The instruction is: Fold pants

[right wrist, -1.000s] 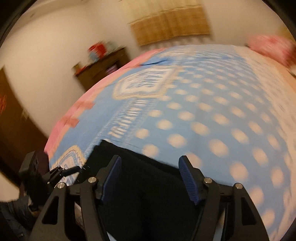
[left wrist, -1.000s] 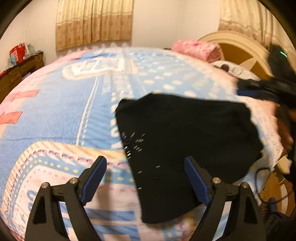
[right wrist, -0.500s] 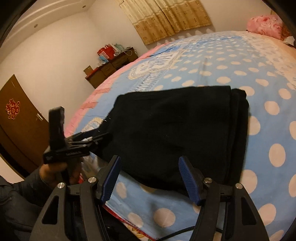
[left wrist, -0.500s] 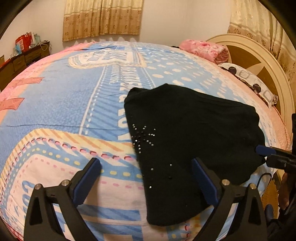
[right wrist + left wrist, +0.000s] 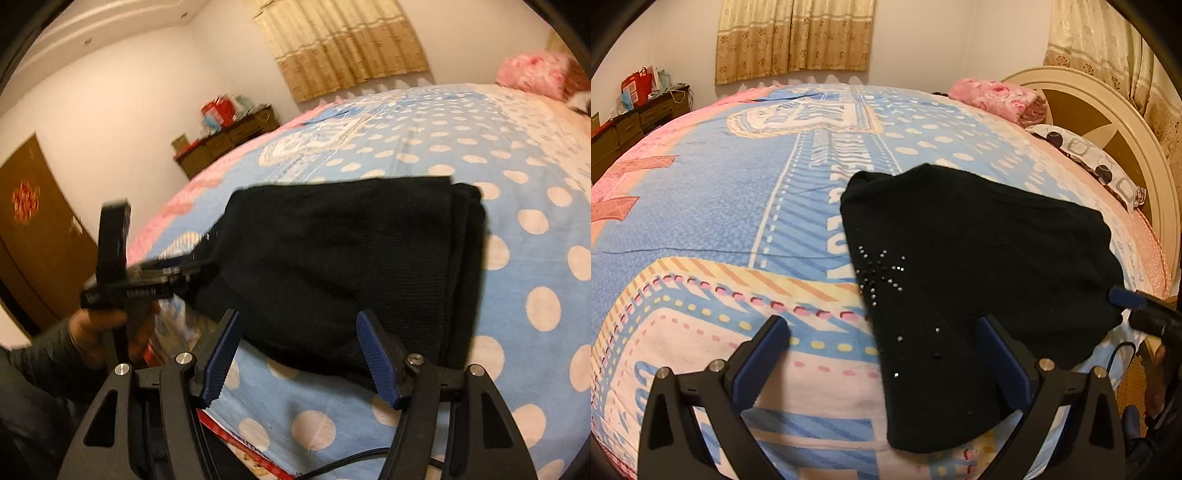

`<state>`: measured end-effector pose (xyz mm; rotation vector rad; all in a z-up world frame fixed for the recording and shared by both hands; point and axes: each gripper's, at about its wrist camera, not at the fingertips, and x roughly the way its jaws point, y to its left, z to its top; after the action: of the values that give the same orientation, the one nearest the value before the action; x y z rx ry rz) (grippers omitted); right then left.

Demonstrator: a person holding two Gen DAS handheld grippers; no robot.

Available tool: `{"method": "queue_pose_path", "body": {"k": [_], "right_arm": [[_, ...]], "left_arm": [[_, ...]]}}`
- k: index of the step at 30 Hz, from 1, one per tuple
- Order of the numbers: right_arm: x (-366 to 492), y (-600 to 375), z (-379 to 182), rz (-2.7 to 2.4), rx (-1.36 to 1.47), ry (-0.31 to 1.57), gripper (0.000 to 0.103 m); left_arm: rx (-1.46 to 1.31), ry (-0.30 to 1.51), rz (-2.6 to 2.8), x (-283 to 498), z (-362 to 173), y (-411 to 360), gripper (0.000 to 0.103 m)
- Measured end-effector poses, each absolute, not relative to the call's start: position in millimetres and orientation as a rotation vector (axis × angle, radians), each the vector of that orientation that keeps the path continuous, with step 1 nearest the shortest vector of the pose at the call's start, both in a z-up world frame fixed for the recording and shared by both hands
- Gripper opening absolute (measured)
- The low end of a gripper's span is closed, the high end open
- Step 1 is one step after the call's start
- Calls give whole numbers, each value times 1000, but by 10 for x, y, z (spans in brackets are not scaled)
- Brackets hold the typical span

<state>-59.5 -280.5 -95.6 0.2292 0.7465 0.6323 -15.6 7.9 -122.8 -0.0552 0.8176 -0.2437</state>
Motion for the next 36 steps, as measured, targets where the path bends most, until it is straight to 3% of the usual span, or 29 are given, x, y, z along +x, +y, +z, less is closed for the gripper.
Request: {"method": "queue_pose_path", "body": {"k": [23,27,36], "right_arm": [[-299,-3445,-900,432,364,702,66],[-83,-3303,-995,330,234,778,66],[109,-3508,-1056,395,385,805,66]], "left_arm": [[12,747,-163,118,-1025,69,103],[40,760,-174,168,-1092,11,103],[9,768,-230,268,-1122,-35,103]]}}
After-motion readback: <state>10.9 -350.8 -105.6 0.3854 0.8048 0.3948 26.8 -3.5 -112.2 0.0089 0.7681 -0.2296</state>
